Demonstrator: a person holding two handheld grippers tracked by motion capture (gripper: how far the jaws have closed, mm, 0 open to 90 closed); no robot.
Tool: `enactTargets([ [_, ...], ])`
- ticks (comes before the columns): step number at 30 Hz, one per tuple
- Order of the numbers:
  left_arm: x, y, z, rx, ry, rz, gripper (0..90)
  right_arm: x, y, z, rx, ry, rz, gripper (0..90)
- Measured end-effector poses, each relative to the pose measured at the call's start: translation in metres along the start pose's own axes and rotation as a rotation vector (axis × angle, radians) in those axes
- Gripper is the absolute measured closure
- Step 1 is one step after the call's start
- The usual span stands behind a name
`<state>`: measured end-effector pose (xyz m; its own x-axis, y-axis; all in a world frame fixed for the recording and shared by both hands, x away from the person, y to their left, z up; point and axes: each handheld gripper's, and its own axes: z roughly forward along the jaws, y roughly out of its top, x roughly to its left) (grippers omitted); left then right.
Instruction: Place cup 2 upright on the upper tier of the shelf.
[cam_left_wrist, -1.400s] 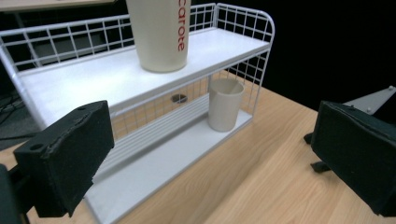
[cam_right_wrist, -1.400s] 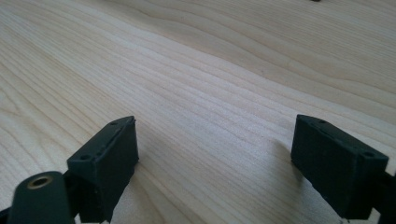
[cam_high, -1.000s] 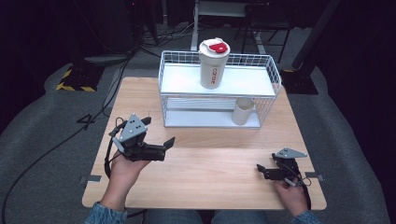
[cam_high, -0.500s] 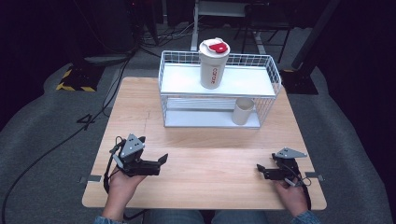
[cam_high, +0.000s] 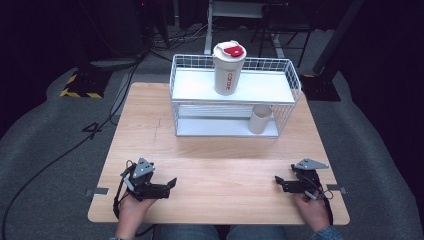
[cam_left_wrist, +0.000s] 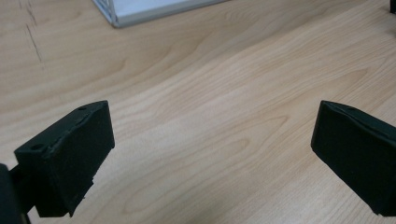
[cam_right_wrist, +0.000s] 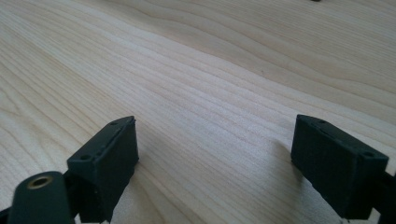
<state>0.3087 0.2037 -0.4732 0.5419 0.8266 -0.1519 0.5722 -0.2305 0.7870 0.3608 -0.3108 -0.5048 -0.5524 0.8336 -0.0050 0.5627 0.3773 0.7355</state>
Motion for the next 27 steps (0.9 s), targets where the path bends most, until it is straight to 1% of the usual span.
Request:
enactTargets([
  [4, 0.003, -0.008, 0.007, 0.062, 0.009, 0.009, 0.2, 0.0, 0.0, 0.0, 0.0, 0.0, 0.0, 15.1],
  [6, 0.002, -0.009, 0.009, 0.068, 0.017, 0.004, 0.2, 0.0, 0.0, 0.0, 0.0, 0.0, 0.0, 15.1],
  [7, 0.002, -0.01, 0.012, 0.089, 0.025, 0.01, 0.2, 0.0, 0.0, 0.0, 0.0, 0.0, 0.0, 15.1],
  [13, 0.0, -0.013, 0.02, 0.156, 0.042, 0.041, 0.1, 0.0, 0.0, 0.0, 0.0, 0.0, 0.0, 15.1],
  [14, 0.0, -0.014, 0.022, 0.164, 0.039, 0.029, 0.2, 0.0, 0.0, 0.0, 0.0, 0.0, 0.0, 15.1],
  [15, 0.0, -0.014, 0.023, 0.177, 0.035, 0.033, 0.1, 0.0, 0.0, 0.0, 0.0, 0.0, 0.0, 15.1],
  [17, 0.0, -0.015, 0.025, 0.181, 0.043, 0.026, 0.1, 0.0, 0.0, 0.0, 0.0, 0.0, 0.0, 15.1],
  [19, 0.002, -0.016, 0.026, 0.197, 0.046, 0.033, 0.1, 0.0, 0.0, 0.0, 0.0, 0.0, 0.0, 15.1],
  [20, 0.002, -0.016, 0.027, 0.201, 0.056, 0.029, 0.1, 0.0, 0.0, 0.0, 0.0, 0.0, 0.0, 15.1],
  [21, 0.002, -0.016, 0.027, 0.201, 0.056, 0.029, 0.0, 0.0, 0.0, 0.0, 0.0, 0.0, 0.0, 15.1],
  [22, 0.002, -0.015, 0.029, 0.198, 0.076, 0.023, 0.1, 0.0, 0.0, 0.0, 0.0, 0.0, -0.001, 15.1],
  [24, 0.002, -0.014, 0.031, 0.2, 0.094, 0.02, 0.1, 0.0, 0.0, 0.0, 0.0, 0.0, 0.0, 15.1],
  [25, 0.002, -0.014, 0.032, 0.194, 0.103, 0.024, 0.1, 0.0, 0.0, 0.0, 0.0, 0.0, 0.0, 15.1],
  [27, 0.001, -0.016, 0.034, 0.186, 0.127, 0.047, 0.3, 0.0, 0.0, 0.0, 0.0, 0.0, 0.0, 15.1],
])
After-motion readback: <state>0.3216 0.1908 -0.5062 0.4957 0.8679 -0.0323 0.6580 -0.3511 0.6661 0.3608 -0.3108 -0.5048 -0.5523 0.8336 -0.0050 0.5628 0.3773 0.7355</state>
